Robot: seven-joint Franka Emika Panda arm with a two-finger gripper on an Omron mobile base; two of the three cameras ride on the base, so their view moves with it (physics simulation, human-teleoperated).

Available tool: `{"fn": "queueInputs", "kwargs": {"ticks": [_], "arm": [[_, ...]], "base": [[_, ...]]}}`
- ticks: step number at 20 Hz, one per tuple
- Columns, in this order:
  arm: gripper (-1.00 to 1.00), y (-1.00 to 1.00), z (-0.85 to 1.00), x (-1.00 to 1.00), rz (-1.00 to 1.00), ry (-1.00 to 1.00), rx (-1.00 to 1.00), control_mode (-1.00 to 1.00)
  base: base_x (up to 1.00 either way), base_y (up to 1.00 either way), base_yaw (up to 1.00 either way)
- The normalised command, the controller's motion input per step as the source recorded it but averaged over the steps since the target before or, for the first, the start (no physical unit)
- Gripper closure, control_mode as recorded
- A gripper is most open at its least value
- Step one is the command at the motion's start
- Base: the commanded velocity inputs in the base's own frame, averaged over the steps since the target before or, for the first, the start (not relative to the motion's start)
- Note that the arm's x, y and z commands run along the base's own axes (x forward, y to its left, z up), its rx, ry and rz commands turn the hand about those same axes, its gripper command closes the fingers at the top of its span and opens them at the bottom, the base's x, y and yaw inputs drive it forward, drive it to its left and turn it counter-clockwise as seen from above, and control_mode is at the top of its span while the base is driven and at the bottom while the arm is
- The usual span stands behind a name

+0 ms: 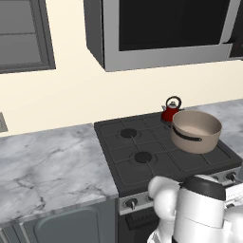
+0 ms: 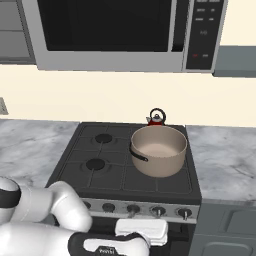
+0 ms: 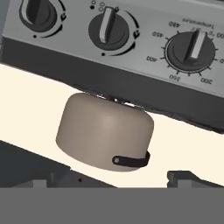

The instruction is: Pick the kettle from the cabinet and place it on a stove burner. Then pick the pot from the counter and place it on another stove burner. Finally, turn both burners on.

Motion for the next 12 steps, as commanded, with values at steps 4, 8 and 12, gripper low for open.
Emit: {"fn": "queueInputs", "kwargs": {"ticks": [4,8,12], "arm": [[-1.0,-0.11,-0.16,0.16,0.0,0.0,0.0,-1.0],[-1.0,-0.15,-0.15,0.15,0.0,0.0,0.0,-1.0],[-1.0,-0.15,-0.14,0.13,0.0,-0.01,0.0,-1.0]], "base": [[0.0,0.0,0.0],[0.0,0.0,0.0],[0.0,0.0,0.0]]}}
